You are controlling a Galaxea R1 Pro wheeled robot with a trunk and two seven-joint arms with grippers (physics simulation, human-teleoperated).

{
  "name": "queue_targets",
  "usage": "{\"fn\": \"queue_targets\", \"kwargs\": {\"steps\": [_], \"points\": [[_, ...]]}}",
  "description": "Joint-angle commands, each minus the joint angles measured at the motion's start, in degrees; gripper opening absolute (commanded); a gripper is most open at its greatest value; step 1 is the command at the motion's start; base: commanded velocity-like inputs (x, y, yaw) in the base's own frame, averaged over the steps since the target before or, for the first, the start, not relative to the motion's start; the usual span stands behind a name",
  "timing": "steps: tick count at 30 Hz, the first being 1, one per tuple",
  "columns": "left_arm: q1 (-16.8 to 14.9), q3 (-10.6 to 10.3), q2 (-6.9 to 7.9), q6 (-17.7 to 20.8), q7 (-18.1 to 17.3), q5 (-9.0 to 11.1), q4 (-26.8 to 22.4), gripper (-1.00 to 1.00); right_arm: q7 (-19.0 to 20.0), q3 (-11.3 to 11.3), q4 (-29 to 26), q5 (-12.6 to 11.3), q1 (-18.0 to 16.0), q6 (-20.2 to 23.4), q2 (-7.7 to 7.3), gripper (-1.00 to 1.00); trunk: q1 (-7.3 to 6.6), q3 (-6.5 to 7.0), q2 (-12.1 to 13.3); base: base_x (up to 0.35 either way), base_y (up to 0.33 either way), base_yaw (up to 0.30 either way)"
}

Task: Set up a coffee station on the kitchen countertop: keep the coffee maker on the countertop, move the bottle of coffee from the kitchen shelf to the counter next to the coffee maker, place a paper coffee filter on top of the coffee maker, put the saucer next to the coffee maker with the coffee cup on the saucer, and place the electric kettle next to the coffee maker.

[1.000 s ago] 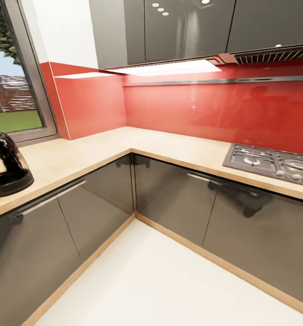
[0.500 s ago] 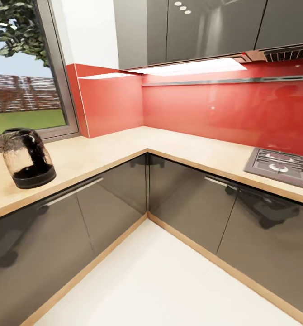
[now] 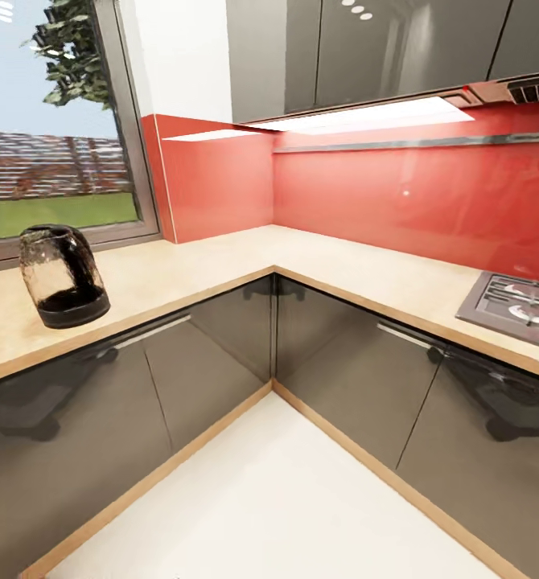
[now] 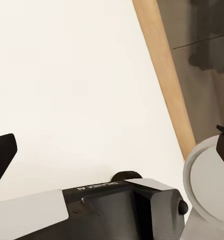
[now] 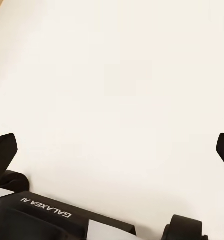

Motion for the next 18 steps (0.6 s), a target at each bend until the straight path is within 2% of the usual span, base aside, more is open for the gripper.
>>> {"fn": "queue_targets", "kwargs": {"steps": [1, 8, 18], "points": [[-0.05, 0.08, 0.0, -0.35, -0.11, -0.13, 0.06, 1.0, 0.06, -0.02, 0.07, -0.16, -0.02, -0.12, 0.0, 1.0, -0.01, -0.05, -0.02, 0.004, -0.023, 0.272], [-0.05, 0.08, 0.0, -0.35, -0.11, -0.17, 0.03, 1.0, -3.42, 2.19, 0.06, -0.16, -0.02, -0.01, 0.35, 1.0, -0.01, -0.05, -0.02, -0.014, -0.04, 0.261], [-0.05, 0.08, 0.01, -0.43, -0.11, -0.16, -0.01, 1.0, -4.39, 3.08, 0.09, -0.16, -0.02, 0.04, 0.42, 1.0, -0.01, -0.05, -0.02, -0.132, -0.208, 0.095]]}}
